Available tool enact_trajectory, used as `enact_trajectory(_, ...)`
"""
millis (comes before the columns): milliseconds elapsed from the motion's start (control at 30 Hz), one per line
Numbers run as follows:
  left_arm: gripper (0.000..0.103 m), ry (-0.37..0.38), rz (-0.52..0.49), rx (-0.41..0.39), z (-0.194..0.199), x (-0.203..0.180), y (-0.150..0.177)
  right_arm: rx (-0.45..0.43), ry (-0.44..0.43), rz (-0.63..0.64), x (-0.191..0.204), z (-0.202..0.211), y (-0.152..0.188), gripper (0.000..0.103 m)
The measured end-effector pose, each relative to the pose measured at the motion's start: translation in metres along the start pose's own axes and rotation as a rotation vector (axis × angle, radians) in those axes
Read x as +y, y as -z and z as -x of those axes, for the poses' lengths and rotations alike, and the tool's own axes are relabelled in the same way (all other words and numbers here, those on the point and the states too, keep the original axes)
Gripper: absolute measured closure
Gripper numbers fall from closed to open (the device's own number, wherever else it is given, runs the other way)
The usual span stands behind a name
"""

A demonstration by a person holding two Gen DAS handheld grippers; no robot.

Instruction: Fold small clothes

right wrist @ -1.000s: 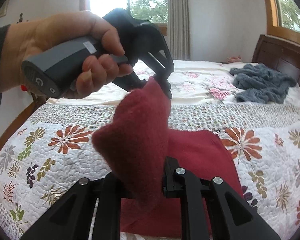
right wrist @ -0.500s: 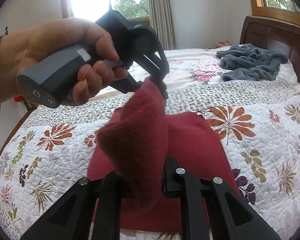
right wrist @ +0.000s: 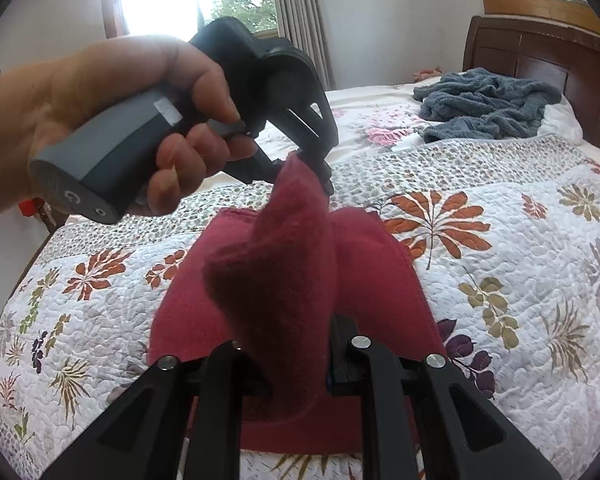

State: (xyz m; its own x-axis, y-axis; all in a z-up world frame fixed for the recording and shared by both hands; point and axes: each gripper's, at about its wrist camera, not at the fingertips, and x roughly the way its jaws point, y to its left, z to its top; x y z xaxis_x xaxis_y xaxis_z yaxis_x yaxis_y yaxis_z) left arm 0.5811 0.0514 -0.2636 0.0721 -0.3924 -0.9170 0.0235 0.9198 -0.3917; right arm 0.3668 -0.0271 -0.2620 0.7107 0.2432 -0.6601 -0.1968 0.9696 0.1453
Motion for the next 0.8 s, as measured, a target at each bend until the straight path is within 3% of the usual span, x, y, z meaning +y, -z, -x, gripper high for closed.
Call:
enact_trajectory(300, 0.089, -0.113, -0.054, 0.002, -0.030, -0.026, 0.004, 0.060, -0.072, -0.127, -0.033, -0.011, 0.015, 0.088)
enact_trajectory(467, 0.085, -0.140, -0.058, -0.033, -0.042, -0.034, 0.010, 0.139, -0.238, -0.324, -0.072, -0.025, 0.030, 0.087)
enact_trajectory(533, 0.076, -0.120, -0.048, -0.061, -0.043, -0.036, 0.011, 0.167, -0.298, -0.389, -0.088, -0.031, 0.036, 0.087)
enact_trajectory(633, 0.052, -0.030, -0.015, -0.139, -0.039, -0.032, 0.013, 0.220, -0.369, -0.465, -0.107, -0.040, 0.042, 0.085)
enact_trajectory(667, 0.047, -0.005, -0.006, -0.154, -0.038, -0.030, 0.014, 0.236, -0.388, -0.481, -0.113, -0.043, 0.044, 0.079)
enact_trajectory(700, 0.046, 0.018, 0.002, -0.165, -0.037, -0.027, 0.016, 0.248, -0.397, -0.492, -0.118, -0.044, 0.046, 0.069)
enact_trajectory(800, 0.045, 0.055, 0.016, -0.201, -0.022, -0.017, 0.023, 0.309, -0.478, -0.552, -0.139, -0.050, 0.050, 0.056)
